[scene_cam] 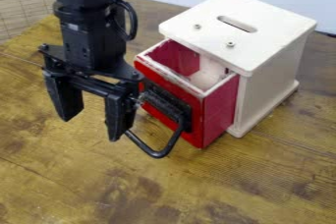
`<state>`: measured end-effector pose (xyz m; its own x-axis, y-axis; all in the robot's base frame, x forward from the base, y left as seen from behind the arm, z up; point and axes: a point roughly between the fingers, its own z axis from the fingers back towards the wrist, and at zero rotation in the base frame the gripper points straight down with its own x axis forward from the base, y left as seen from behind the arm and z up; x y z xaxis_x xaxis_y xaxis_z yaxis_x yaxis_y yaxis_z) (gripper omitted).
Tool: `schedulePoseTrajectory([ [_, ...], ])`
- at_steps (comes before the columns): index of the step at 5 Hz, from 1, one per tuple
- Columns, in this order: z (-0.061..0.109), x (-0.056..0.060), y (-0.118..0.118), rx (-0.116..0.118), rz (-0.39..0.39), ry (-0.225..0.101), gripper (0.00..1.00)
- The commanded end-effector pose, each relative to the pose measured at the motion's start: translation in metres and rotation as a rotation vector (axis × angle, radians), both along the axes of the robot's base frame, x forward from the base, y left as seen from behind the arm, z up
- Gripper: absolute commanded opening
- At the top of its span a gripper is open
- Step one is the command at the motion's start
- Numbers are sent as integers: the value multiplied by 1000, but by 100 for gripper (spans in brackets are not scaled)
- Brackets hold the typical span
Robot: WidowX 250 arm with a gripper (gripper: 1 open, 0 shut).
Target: Close the drawer
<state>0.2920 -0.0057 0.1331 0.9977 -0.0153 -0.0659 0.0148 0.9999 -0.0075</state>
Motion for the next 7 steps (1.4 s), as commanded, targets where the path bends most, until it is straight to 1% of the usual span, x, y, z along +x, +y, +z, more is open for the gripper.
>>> schedulePoseTrajectory([
  [1,-4,0,0,0,2,10,100],
  [2,-24,19,0,19,11,-3,100],
  [3,-48,32,0,49,0,-16,100],
  [4,-71,40,3,81,-5,-13,100],
  [5,-73,48,4,103,-4,-21,100],
  [6,-68,53,6,105,0,-29,100],
  [7,-67,60,10,108,7,-46,100],
])
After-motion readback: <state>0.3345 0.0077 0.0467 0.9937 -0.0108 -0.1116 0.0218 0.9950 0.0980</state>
